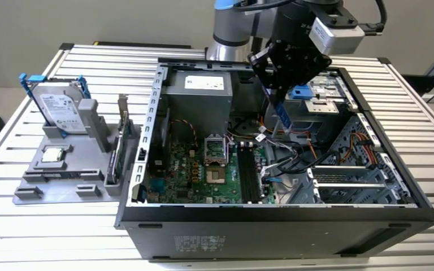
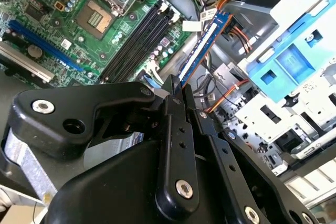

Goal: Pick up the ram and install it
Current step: 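Insert the ram into the slot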

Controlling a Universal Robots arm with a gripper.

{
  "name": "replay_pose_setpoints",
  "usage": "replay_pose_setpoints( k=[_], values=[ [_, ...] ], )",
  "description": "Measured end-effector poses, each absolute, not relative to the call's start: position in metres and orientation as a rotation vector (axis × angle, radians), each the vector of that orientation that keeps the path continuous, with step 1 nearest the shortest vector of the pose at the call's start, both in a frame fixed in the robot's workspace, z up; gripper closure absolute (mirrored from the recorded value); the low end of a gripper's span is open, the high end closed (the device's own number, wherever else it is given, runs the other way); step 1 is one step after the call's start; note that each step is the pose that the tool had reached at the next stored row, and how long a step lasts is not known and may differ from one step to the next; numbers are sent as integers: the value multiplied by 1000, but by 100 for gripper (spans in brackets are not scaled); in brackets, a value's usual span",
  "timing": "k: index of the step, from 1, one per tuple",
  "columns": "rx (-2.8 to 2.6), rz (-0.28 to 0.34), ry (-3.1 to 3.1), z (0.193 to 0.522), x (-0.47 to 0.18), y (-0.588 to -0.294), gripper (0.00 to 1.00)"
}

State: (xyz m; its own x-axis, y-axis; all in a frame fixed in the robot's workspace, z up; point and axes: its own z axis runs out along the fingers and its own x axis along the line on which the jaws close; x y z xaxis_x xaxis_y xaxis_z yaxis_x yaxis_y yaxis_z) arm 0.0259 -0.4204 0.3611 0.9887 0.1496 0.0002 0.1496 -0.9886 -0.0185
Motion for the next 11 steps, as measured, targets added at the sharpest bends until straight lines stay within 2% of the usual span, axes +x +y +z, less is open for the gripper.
replay_pose_setpoints(
  k=[11],
  values=[
    [-3116, 7, -213, 353, 27, -421, 100]
  ],
)
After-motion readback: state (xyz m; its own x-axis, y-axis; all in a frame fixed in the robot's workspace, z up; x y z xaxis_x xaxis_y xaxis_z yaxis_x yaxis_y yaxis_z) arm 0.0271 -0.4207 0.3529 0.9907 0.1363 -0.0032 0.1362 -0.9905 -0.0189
